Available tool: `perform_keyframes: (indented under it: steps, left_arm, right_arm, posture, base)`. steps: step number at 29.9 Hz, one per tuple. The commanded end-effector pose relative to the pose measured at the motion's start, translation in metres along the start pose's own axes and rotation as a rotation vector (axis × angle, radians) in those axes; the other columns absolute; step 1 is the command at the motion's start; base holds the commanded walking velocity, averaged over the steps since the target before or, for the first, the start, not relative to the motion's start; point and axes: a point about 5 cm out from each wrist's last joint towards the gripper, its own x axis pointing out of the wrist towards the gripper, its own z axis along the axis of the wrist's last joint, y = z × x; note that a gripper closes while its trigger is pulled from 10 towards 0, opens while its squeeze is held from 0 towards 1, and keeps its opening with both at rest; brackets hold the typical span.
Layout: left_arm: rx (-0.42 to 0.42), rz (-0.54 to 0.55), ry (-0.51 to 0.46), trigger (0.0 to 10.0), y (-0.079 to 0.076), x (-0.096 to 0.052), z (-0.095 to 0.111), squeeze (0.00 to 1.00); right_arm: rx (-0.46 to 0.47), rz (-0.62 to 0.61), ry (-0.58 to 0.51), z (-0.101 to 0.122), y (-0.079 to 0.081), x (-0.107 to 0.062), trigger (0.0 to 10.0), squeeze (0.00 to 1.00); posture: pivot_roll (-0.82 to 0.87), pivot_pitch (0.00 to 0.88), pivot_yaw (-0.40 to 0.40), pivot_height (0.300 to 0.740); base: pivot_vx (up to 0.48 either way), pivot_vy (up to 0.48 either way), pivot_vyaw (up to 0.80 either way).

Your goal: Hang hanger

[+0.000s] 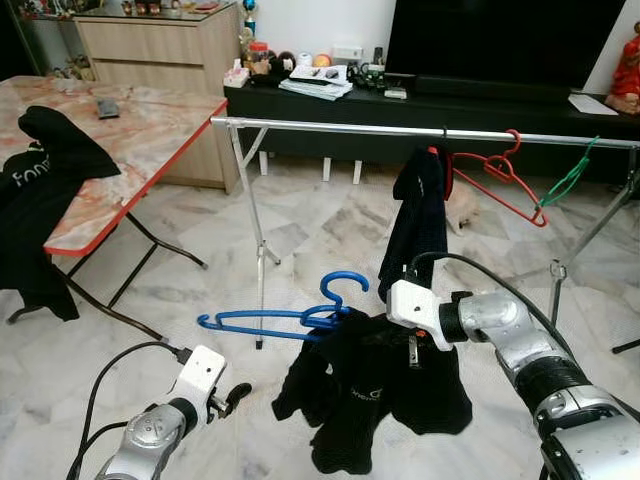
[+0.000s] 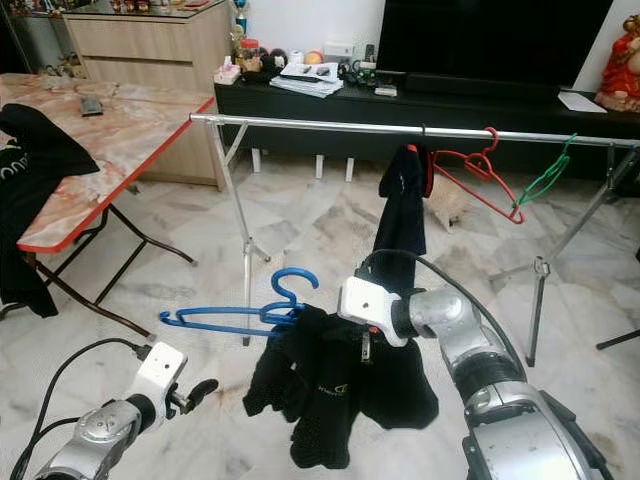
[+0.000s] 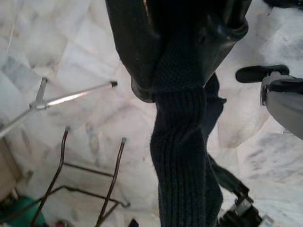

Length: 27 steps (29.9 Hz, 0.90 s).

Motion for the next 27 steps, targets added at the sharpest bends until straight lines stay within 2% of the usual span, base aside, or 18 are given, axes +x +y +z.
perform_keyframes:
  steps: [1, 8, 15, 21, 27]
  left_arm:
    - [-0.002, -0.026, -0.005, 10.0, -0.004, 0.002, 0.0, 0.0]
    - [0.007, -0.104, -0.039, 10.0, -0.013, 0.004, 0.005, 0.0]
    - [0.095, -0.233, 0.009, 10.0, -0.018, -0.001, -0.003, 0.0]
    - [0.172, -0.313, 0.064, 10.0, -0.015, -0.007, -0.009, 0.0]
    - [0.186, -0.384, 0.069, 10.0, -0.017, -0.009, -0.008, 0.0]
  right_arm:
    - [-0.075, -0.039, -0.059, 0.02, -0.013, -0.005, 0.0, 0.0]
    - [-0.139, 0.02, -0.097, 0.032, -0.01, 0.0, 0.0, 0.0]
    - [-0.148, 0.024, -0.101, 0.034, -0.008, 0.004, 0.0, 0.0]
    - [-0.158, 0.035, -0.077, 0.032, -0.005, 0.005, 0.0, 0.0]
    - [-0.167, 0.025, -0.098, 0.037, -0.007, 0.008, 0.0, 0.0]
  posture:
    - [0.08, 0.0, -0.042, 0.74]
    - [0.07, 0.0, -0.042, 0.74]
    - [0.08, 0.0, -0.043, 0.74]
    - [0.08, 0.0, -0.045, 0.74]
    - [0.08, 0.0, -0.046, 0.74]
  base:
    - [0.0, 0.0, 0.0]
    - [0.0, 0.0, 0.0]
    - [0.0, 0.0, 0.0]
    - [0.0, 0.0, 0.0]
    - [0.0, 0.0, 0.0]
